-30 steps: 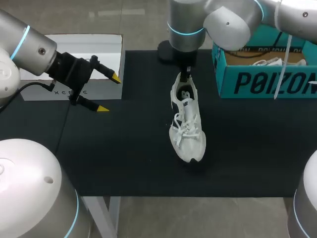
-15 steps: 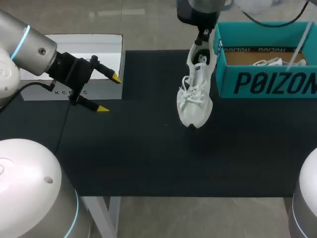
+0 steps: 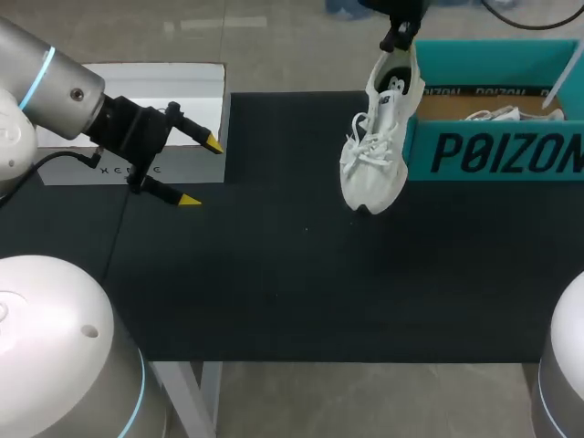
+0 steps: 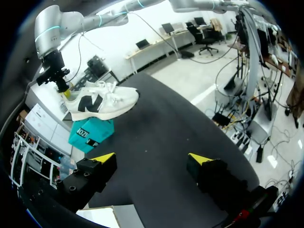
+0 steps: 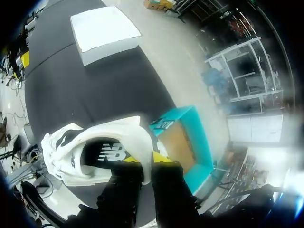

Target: Take the shoe out of the shoebox, open the shoe tongue, remove and reinsert the insole, then place the shoe into the shoebox

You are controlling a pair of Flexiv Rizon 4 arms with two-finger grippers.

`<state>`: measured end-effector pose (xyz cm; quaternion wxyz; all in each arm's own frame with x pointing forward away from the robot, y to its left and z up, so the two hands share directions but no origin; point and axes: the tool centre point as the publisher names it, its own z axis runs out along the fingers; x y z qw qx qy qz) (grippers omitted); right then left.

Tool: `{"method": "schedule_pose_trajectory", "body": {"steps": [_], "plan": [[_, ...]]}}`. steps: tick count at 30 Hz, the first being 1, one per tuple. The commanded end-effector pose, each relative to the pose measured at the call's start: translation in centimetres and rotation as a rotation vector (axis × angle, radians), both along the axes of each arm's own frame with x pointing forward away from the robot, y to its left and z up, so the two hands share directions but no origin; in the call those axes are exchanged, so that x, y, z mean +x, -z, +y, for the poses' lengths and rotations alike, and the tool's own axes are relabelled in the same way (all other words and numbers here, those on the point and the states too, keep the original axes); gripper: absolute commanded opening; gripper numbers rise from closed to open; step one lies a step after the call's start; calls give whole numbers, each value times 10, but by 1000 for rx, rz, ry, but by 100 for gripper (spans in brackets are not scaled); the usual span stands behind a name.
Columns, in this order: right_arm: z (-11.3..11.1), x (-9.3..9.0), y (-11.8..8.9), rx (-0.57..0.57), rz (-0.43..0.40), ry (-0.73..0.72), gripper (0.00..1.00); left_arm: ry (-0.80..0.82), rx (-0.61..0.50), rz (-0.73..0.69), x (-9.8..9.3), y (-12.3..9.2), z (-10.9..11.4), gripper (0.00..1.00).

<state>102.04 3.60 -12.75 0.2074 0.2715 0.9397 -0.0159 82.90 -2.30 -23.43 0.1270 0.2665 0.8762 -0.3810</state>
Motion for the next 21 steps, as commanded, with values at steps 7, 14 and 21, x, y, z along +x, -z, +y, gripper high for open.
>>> {"method": "schedule_pose_trajectory", "body": {"steps": [7,14,21], "plan": [[-1,-1,-1,2,-2,0,0,1,4,0,0,0,0,100],[-12,5,-11,49,32,52,0,1,4,0,0,0,0,100],[-57,22,-41,181,85,273,0,1,4,0,0,0,0,100]]}}
